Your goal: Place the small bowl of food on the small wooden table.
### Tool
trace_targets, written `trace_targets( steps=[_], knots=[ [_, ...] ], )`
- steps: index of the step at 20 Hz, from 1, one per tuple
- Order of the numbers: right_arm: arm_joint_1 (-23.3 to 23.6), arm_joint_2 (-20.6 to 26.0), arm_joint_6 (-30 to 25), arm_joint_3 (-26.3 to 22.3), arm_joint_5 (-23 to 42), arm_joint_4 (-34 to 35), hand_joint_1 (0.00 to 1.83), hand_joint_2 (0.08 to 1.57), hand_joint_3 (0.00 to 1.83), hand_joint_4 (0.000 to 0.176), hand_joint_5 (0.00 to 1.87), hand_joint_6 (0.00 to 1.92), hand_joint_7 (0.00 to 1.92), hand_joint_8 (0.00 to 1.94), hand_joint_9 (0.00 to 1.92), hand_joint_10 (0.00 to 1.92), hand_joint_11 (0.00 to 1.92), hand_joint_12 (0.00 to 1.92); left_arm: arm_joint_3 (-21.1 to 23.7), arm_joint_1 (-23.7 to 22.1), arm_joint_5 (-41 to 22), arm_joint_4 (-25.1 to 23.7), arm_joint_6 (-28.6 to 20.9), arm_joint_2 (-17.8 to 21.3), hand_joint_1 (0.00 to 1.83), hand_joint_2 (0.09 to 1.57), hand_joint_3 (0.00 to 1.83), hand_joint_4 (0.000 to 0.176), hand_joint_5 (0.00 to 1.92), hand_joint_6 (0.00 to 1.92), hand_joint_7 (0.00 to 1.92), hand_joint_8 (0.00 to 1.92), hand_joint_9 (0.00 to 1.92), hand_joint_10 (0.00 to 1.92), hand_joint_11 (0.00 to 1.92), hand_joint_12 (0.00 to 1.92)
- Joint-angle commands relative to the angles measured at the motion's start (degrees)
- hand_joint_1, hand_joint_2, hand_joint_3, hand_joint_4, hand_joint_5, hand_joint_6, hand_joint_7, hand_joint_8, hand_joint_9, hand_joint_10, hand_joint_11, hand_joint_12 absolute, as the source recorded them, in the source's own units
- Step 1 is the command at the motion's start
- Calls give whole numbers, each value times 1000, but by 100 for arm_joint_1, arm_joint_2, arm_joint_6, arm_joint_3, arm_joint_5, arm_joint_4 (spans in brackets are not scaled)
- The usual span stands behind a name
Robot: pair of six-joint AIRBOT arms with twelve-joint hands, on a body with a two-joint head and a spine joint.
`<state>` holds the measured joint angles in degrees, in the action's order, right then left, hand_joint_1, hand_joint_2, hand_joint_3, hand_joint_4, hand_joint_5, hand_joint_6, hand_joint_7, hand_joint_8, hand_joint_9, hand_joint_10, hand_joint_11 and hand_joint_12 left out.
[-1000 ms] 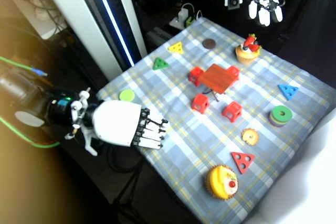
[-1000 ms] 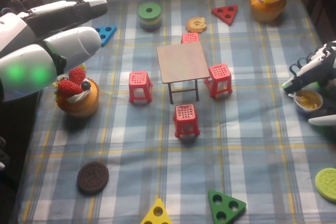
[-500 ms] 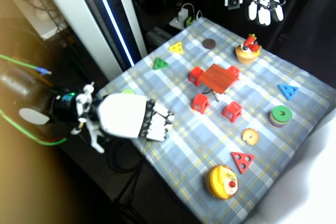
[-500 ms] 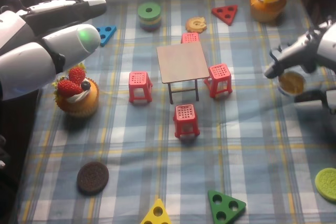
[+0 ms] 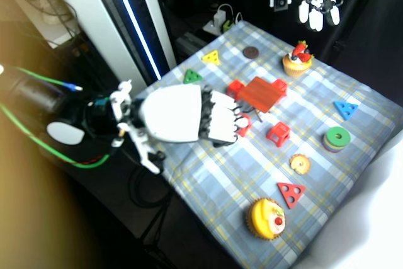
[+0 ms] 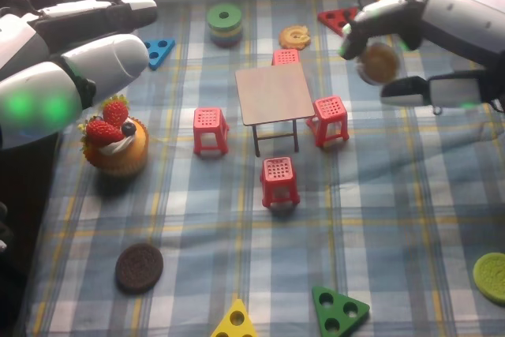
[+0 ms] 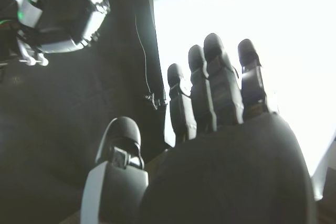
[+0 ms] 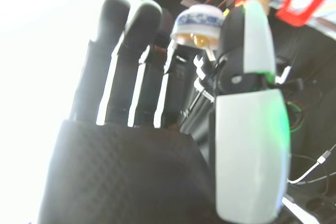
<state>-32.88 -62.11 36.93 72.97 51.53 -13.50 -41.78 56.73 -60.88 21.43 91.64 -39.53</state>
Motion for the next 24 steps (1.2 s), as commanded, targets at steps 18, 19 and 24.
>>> trace_targets(
  steps=[18,19,24],
  knots=[
    [758,-821,-9,274,364,-641,1212,1123,1,15,933,1092,978,989,743,975,541,1565,-169,-156,-464,-173,-98,-147,20,1256,2,122,492,0,489,0,397,0,0,8],
    [758,-836,-9,278,330,-668,1210,1121,0,33,928,1082,997,971,782,931,581,1542,-171,-157,-464,-177,-102,-149,29,1257,2,124,492,1,494,3,402,3,4,4],
    [758,-863,-9,285,230,-735,998,946,0,0,806,28,832,302,755,632,528,1344,-167,-157,-488,-197,-143,-145,55,1280,6,122,499,7,456,0,354,0,13,9]
  ],
)
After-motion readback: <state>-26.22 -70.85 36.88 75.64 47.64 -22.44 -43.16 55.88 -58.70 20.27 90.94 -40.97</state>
